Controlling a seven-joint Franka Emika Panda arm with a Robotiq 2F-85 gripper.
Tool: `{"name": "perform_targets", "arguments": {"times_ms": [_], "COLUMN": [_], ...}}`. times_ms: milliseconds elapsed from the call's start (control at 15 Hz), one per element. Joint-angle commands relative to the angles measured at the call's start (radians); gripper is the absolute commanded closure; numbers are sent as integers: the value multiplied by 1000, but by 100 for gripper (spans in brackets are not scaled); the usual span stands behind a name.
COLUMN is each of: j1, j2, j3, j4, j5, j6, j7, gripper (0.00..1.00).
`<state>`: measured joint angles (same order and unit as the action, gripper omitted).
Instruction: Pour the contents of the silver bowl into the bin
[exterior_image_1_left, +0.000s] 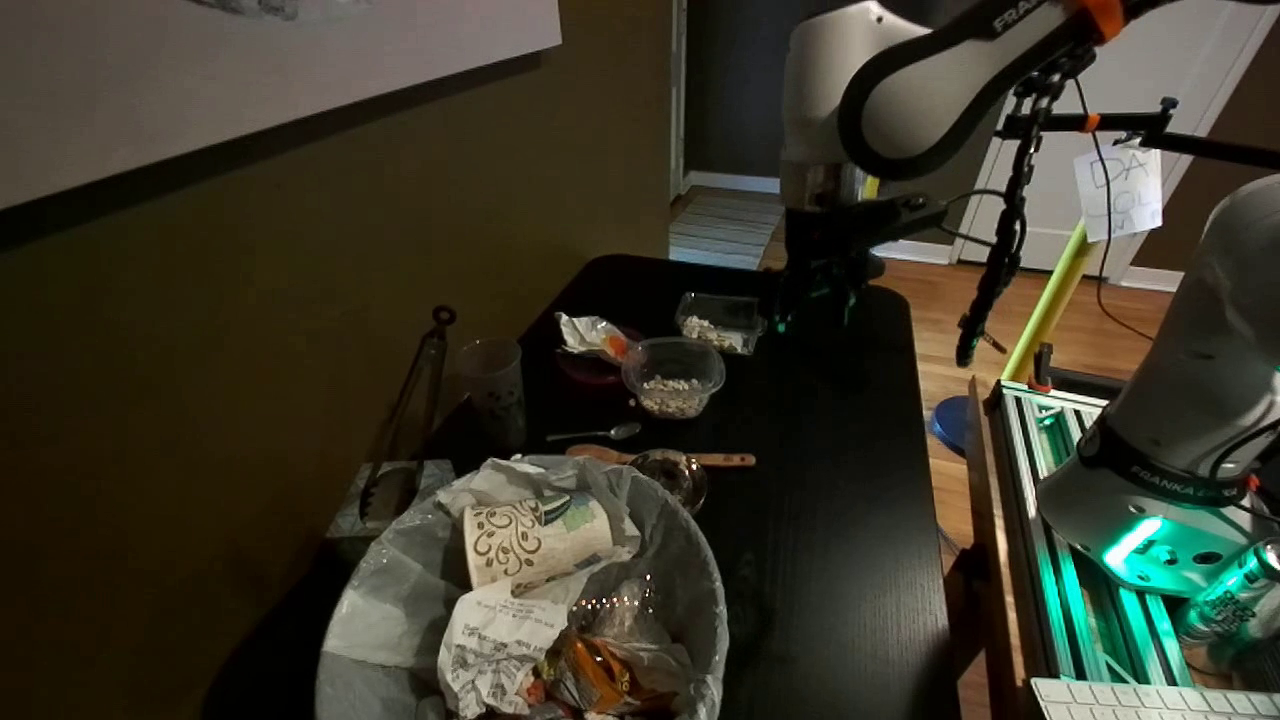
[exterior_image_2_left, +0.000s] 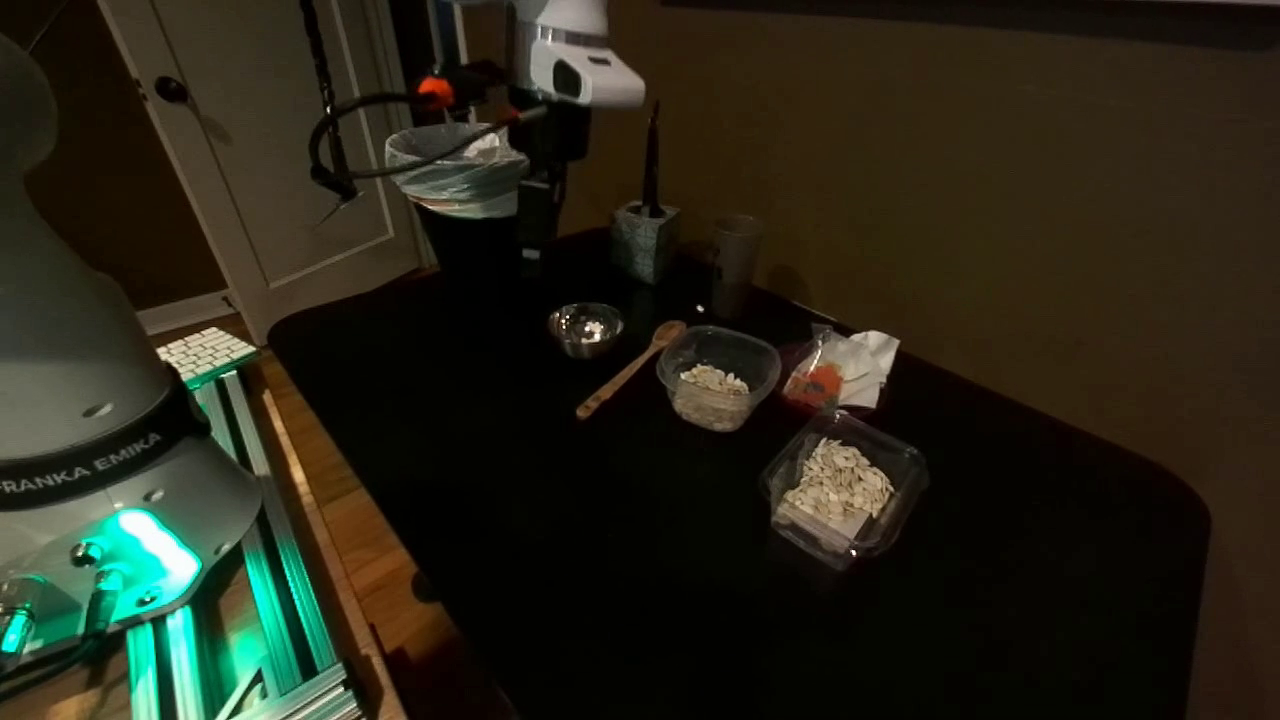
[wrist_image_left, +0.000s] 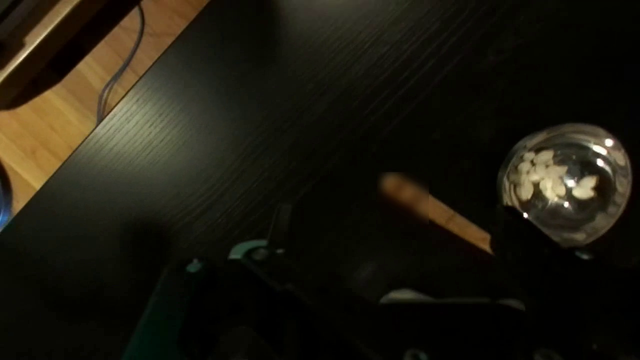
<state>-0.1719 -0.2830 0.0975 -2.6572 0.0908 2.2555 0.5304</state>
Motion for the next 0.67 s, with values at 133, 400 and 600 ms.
{"name": "perform_targets", "arguments": {"times_ms": [133, 400, 600], "j1": [117, 140, 139], "j2": [127, 154, 154], "j3": [-9, -4, -4], "j4": [-1, 5, 8], "j5": [63, 70, 70], "j6": [30, 36, 36], "j7": [-3, -4, -4], "gripper": [0, 0, 0]}}
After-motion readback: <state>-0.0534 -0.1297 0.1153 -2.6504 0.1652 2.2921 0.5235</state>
